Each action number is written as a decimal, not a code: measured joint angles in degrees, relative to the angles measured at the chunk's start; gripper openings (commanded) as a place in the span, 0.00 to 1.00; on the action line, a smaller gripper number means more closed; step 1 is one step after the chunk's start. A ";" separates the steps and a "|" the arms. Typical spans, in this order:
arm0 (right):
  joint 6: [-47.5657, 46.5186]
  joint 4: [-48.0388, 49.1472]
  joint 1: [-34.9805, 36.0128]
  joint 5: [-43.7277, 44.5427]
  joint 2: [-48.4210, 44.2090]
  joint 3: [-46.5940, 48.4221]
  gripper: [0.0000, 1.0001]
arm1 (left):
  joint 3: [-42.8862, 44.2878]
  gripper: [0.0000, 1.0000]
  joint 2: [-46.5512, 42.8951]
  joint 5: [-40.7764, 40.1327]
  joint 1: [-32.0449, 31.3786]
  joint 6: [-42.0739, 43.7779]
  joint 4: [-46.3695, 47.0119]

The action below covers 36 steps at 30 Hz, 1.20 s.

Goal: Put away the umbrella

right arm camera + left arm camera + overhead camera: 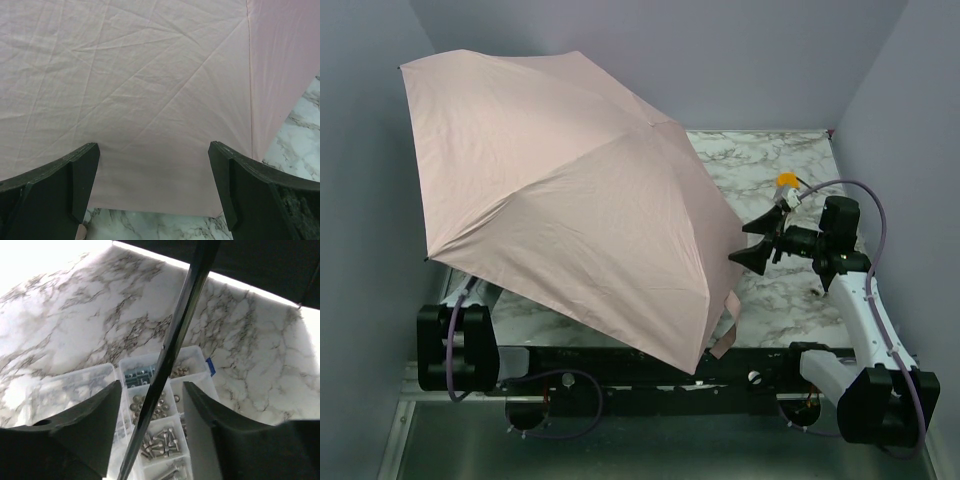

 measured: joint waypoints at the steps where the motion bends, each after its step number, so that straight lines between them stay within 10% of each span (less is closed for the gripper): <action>1: -0.42 -0.17 0.00 -0.22 0.00 0.00 1.00 | 1.33 0.46 1.49 1.51 0.00 0.17 -0.02; 7: -1.36 -1.01 0.00 -0.39 0.00 0.00 1.00 | 3.98 0.00 5.99 7.13 0.00 0.57 -0.87; 22: 5.07 -1.36 -0.15 7.32 0.02 2.95 1.00 | 6.60 0.00 5.03 10.51 0.11 -7.58 0.13; 30: 11.82 -5.51 -2.82 27.54 1.60 25.99 1.00 | 18.62 0.00 3.04 5.73 0.17 -26.27 0.04; 36: 4.35 -22.60 -2.89 16.41 2.40 44.85 1.00 | 19.87 0.00 -2.12 -1.49 -1.22 -40.39 5.73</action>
